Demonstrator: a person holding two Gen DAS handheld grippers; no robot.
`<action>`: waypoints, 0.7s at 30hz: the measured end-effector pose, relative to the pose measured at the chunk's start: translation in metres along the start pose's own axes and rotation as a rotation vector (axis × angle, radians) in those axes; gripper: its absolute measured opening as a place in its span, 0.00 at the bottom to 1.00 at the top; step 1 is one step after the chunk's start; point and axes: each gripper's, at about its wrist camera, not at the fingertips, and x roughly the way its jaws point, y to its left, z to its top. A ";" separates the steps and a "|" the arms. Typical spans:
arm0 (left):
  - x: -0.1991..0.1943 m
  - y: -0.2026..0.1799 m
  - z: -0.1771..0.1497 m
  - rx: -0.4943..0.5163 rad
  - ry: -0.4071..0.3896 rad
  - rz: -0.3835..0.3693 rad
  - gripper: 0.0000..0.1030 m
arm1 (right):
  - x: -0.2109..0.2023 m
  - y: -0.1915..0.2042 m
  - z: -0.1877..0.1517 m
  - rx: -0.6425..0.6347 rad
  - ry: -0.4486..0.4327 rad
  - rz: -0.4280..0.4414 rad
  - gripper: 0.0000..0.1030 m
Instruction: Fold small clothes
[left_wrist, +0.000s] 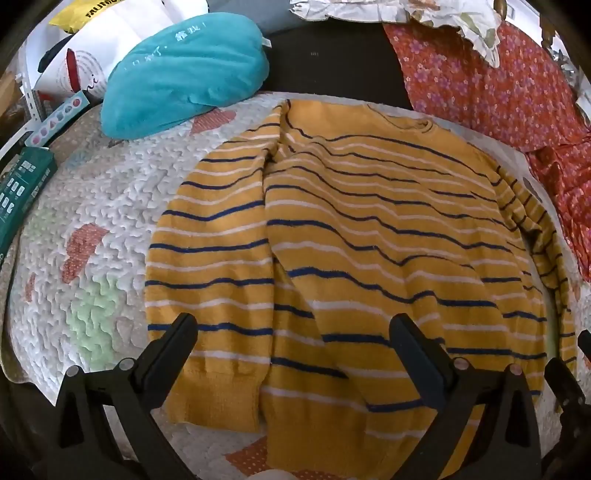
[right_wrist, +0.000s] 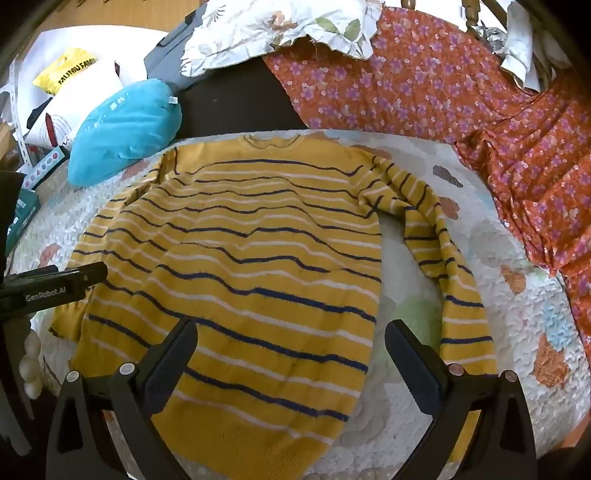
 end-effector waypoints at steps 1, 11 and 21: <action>0.006 -0.010 -0.001 0.015 0.029 0.013 1.00 | 0.000 -0.001 -0.001 0.003 0.004 0.002 1.00; 0.037 0.008 -0.010 -0.017 0.147 -0.052 1.00 | 0.021 0.008 -0.026 -0.016 0.119 0.033 1.00; 0.054 -0.003 -0.022 0.001 0.207 0.003 1.00 | 0.046 0.009 -0.048 -0.029 0.206 0.051 1.00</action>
